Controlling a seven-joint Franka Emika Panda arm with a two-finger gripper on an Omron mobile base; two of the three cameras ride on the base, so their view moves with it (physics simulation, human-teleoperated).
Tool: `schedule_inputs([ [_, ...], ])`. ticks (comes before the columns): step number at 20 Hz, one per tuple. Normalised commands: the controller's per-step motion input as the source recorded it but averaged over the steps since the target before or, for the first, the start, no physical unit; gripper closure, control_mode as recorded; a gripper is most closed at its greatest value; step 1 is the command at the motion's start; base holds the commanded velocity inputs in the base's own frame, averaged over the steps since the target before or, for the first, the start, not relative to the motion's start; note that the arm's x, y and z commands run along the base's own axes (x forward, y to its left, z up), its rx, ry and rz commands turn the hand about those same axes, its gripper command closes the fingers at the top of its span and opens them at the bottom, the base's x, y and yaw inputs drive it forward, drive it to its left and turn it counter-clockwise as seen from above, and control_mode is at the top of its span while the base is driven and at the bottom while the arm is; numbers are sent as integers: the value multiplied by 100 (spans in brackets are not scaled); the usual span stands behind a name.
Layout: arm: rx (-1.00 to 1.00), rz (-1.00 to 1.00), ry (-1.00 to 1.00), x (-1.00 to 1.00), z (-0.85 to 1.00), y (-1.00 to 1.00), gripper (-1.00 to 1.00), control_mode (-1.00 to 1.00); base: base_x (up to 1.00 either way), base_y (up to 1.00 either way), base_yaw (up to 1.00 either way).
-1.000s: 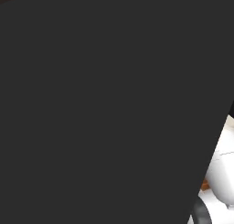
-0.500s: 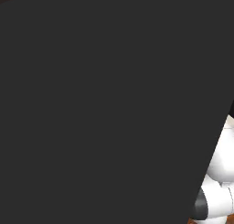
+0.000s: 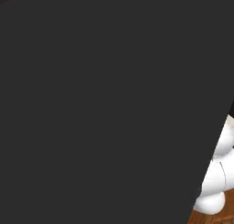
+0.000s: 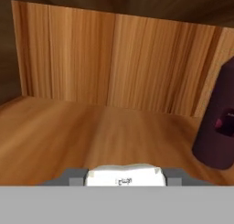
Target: Sort all alcoholic drinks to one cabinet, and non-alcoholic drinks to the other.
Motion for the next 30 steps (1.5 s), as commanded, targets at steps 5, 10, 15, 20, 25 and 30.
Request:
schedule_inputs([
  [5, 0, 0, 3, 45, 0, 0, 100, -100, 0, 0, 0],
  [10, 0, 0, 4, 39, 0, 0, 100, -100, 0, 0, 0],
  [15, 0, 0, 5, 33, 0, 0, 100, -100, 0, 0, 0],
  [20, 0, 0, 5, 31, -5, 0, 100, -100, 0, 0, 0],
  [25, 0, -1, 2, 28, -12, 0, 100, -100, 0, 0, 0],
  [30, 0, -2, 0, 28, -20, 0, 100, -100, 0, 0, 0],
])
